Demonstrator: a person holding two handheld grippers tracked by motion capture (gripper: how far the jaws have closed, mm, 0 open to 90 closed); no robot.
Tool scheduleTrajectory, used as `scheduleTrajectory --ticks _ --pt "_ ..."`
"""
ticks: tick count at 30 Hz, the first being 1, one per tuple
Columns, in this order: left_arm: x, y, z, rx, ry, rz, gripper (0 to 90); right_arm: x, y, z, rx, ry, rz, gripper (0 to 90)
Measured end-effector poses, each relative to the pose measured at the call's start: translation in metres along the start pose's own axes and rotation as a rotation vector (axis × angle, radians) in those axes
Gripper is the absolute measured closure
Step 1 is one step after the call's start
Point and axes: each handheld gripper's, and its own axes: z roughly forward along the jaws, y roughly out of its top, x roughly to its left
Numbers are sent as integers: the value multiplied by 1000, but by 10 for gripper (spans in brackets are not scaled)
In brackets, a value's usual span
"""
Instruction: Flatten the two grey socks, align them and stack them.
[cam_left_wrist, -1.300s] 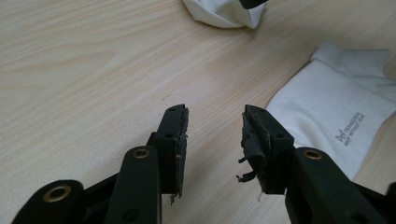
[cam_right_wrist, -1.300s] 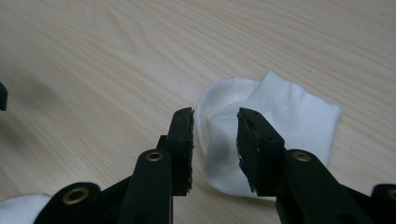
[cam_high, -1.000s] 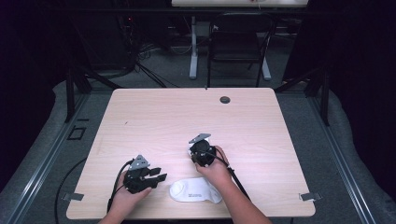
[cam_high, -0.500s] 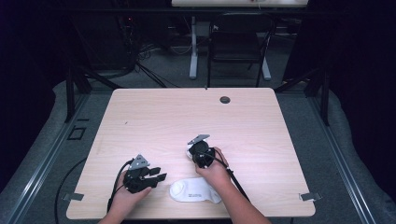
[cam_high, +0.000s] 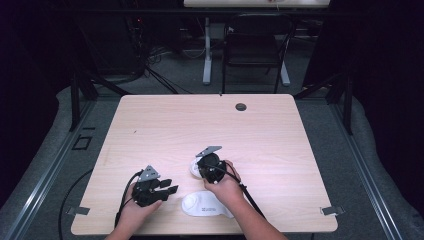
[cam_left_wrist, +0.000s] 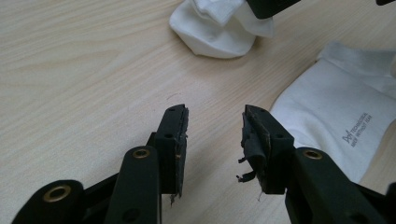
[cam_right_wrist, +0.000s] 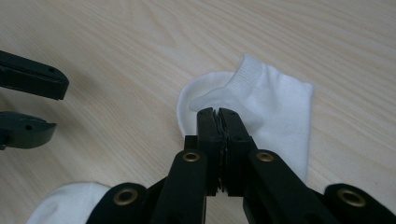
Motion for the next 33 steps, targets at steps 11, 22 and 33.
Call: scheduleTrajectory --ticks 11,22,33 --pt "1 0 -1 -3 1 -9 603 4 7 -15 -55 17 34 886" --pt "2 0 0 0 5 -13 603 -9 5 -41 -103 9 100 887" --pt "1 -1 2 4 10 -16 603 -38 -22 -53 -110 -6 197 886"
